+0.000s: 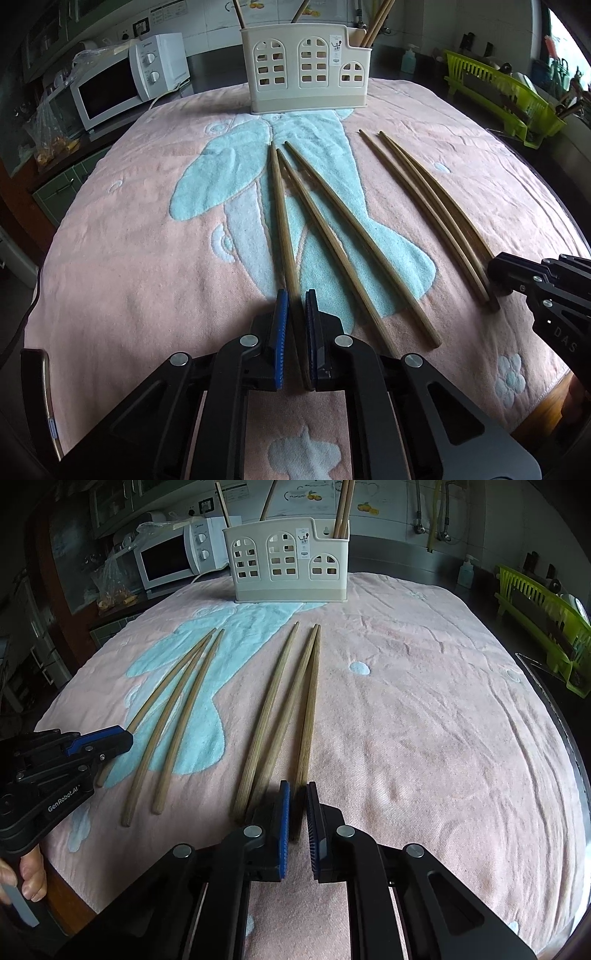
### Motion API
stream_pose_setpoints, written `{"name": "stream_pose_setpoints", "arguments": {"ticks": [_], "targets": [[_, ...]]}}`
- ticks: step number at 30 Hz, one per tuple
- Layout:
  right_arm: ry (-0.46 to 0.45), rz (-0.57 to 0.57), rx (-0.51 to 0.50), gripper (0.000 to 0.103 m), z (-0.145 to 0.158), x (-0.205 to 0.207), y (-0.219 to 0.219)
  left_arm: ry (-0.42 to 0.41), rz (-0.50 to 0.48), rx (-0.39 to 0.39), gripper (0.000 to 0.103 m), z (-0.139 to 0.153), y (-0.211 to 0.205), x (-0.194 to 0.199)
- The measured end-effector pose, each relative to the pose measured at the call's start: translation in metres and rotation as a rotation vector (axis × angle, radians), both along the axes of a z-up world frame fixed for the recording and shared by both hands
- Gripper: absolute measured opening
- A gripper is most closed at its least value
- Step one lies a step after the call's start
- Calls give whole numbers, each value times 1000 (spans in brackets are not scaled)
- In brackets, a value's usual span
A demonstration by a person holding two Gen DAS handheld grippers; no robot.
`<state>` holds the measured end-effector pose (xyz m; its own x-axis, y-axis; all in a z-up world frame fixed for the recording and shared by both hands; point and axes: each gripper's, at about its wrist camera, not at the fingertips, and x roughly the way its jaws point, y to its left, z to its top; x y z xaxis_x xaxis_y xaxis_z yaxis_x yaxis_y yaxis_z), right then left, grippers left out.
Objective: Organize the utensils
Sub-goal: 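Grasp a bamboo chopstick with the right tool while the left tool grasps another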
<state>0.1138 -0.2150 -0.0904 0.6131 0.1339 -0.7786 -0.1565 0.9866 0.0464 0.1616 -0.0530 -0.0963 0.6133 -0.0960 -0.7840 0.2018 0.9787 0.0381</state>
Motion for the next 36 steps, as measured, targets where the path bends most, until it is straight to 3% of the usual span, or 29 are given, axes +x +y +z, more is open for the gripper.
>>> {"name": "stream_pose_setpoints", "arguments": {"ticks": [14, 17, 26, 31, 36], "targets": [[-91, -5, -12, 8, 34, -6, -4, -45, 0, -16, 8, 16, 6, -2], [-128, 1, -18, 8, 47, -5, -4, -60, -8, -39, 0, 25, 9, -3], [-235, 15, -13, 8, 92, 9, -8, -115, -25, -137, 0, 53, 27, 7], [-244, 18, -4, 8, 97, 12, -8, -79, -59, -169, 0, 47, 31, 9], [-240, 18, -1, 8, 95, 10, -7, 19, -104, -188, 5, 24, 26, 9]]}}
